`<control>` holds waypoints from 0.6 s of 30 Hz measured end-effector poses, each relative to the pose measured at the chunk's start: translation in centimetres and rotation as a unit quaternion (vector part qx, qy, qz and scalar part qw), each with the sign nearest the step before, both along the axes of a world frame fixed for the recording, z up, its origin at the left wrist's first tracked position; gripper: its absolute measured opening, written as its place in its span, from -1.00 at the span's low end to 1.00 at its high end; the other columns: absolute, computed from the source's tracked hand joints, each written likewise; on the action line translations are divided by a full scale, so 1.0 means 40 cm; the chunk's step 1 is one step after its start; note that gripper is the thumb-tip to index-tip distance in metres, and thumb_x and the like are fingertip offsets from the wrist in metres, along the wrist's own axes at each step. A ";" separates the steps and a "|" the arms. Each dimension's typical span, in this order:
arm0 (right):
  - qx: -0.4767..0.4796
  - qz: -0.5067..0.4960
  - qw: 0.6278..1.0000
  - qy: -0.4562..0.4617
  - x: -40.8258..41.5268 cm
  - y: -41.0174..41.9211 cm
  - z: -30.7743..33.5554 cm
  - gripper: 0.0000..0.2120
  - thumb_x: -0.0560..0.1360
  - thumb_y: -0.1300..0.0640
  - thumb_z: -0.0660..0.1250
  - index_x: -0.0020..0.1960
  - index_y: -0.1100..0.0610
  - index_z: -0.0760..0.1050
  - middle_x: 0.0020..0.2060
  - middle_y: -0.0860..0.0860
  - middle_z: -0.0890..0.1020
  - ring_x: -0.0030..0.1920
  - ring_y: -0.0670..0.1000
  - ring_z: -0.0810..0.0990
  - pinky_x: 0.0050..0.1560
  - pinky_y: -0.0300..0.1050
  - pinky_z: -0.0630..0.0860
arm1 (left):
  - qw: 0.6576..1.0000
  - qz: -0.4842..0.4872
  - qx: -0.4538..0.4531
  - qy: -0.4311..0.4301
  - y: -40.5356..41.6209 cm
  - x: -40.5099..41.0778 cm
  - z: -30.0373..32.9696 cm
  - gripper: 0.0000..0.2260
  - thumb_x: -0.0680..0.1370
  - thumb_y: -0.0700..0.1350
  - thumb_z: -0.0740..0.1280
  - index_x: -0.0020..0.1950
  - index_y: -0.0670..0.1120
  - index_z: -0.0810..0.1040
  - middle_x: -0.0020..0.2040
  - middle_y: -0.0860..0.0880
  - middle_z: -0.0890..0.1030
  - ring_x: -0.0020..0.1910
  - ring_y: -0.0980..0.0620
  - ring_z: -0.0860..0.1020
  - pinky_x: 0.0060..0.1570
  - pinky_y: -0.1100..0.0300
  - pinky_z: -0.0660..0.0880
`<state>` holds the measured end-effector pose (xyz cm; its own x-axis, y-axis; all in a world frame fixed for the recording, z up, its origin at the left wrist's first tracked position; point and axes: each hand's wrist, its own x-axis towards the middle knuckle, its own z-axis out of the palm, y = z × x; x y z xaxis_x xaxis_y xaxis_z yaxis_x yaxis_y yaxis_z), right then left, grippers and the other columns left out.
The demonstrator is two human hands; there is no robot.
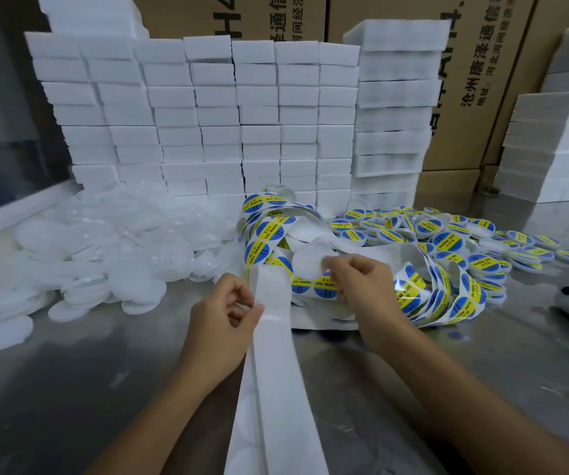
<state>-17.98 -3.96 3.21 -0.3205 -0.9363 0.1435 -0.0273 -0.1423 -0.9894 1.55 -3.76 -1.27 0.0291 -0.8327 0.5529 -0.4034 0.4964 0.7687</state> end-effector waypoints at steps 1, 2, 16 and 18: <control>0.008 -0.003 0.999 -0.037 -0.006 -0.001 0.006 -0.70 0.46 0.16 0.43 -0.45 0.04 0.61 -0.52 -0.13 0.51 -0.51 -0.16 0.39 -0.38 -0.22 0.35 | 1.000 0.026 0.004 -0.002 -0.005 0.007 -0.004 -0.76 0.50 -0.21 0.42 -0.24 0.06 0.44 -0.31 0.17 0.60 -0.36 0.15 0.55 -0.31 0.39 0.44; 0.008 -0.002 0.998 -0.066 -0.010 -0.001 0.009 -0.70 0.46 0.17 0.43 -0.44 0.06 0.61 -0.52 -0.11 0.51 -0.51 -0.15 0.38 -0.38 -0.21 0.35 | 0.998 0.052 0.012 -0.017 -0.010 0.016 -0.008 -0.81 0.54 -0.18 0.37 -0.22 0.04 0.45 -0.29 0.17 0.62 -0.30 0.15 0.58 -0.26 0.33 0.46; -0.059 -0.003 0.997 -0.040 0.006 0.009 0.006 -0.89 0.49 0.19 0.42 -0.22 0.13 0.65 -0.46 -0.09 0.61 -0.47 -0.21 0.49 -0.42 -0.38 0.43 | 0.883 0.032 0.110 -0.456 -0.044 0.046 -0.021 -0.59 0.56 0.25 0.06 0.41 0.28 0.25 0.55 0.26 0.11 0.50 0.17 0.12 0.26 -0.08 0.17; -0.063 -0.002 0.997 -0.033 0.007 0.009 0.006 -0.89 0.49 0.18 0.42 -0.21 0.13 0.66 -0.46 -0.09 0.61 -0.46 -0.21 0.50 -0.41 -0.38 0.44 | 0.874 0.038 0.125 -0.469 -0.051 0.037 -0.021 -0.53 0.56 0.27 0.04 0.48 0.30 0.12 0.58 0.25 -0.01 0.55 0.11 0.01 0.29 -0.12 0.13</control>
<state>-17.70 -3.59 3.45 -0.3365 -0.9112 0.2378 0.0374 -0.2653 -0.9634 3.03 -5.80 -2.11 -0.2792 -0.9460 0.1648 -0.9382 0.3053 0.1630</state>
